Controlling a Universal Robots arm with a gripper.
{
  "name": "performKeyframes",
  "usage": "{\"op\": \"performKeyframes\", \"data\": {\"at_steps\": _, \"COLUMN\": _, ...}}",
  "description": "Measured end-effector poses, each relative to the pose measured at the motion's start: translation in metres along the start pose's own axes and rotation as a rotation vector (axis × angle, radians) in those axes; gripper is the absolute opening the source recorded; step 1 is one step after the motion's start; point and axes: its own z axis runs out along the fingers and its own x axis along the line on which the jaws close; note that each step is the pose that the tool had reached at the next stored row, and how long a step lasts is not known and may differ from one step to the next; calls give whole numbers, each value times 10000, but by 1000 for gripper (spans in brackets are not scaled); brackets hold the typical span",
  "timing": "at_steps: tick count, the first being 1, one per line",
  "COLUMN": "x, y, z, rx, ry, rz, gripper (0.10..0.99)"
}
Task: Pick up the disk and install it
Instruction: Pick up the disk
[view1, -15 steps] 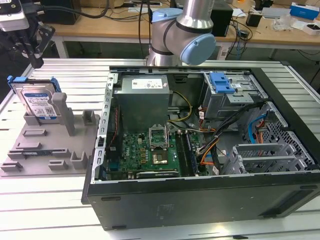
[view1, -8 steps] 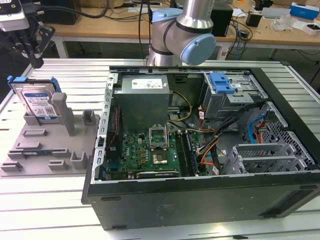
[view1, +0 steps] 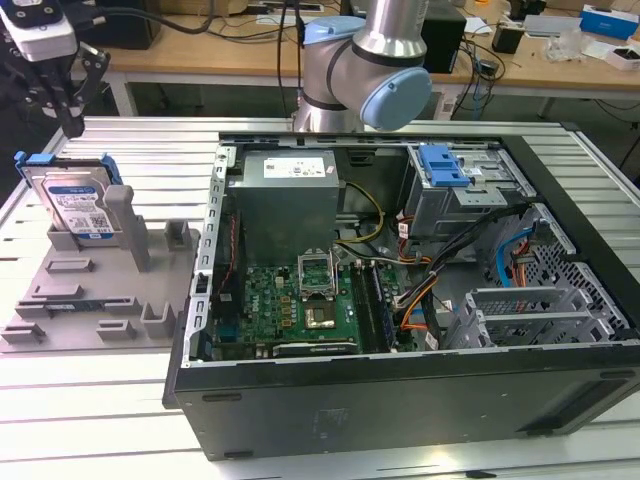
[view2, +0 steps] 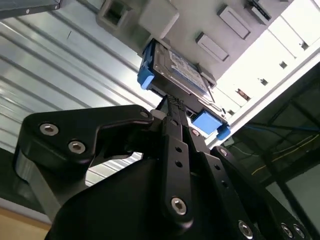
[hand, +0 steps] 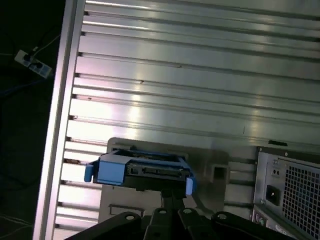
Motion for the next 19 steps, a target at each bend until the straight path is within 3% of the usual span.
{"op": "performKeyframes", "data": {"at_steps": 7, "x": 0, "y": -1, "z": 12, "rx": 30, "ry": 75, "rz": -1768, "gripper": 114}}
{"op": "performKeyframes", "data": {"at_steps": 9, "x": 0, "y": -1, "z": 14, "rx": 38, "ry": 95, "rz": -2253, "gripper": 235}}
{"op": "performKeyframes", "data": {"at_steps": 10, "x": 0, "y": 0, "z": 15, "rx": 41, "ry": 103, "rz": -2434, "gripper": 235}}
{"op": "performKeyframes", "data": {"at_steps": 13, "x": 0, "y": -1, "z": 18, "rx": 49, "ry": 124, "rz": -2938, "gripper": 416}}
{"op": "performKeyframes", "data": {"at_steps": 15, "x": 0, "y": 0, "z": 21, "rx": 54, "ry": 136, "rz": -3242, "gripper": 416}}
{"op": "performKeyframes", "data": {"at_steps": 16, "x": 0, "y": -1, "z": 22, "rx": 58, "ry": 147, "rz": -3460, "gripper": 482}}
{"op": "performKeyframes", "data": {"at_steps": 19, "x": 0, "y": -1, "z": 23, "rx": 72, "ry": 157, "rz": -3898, "gripper": 482}}
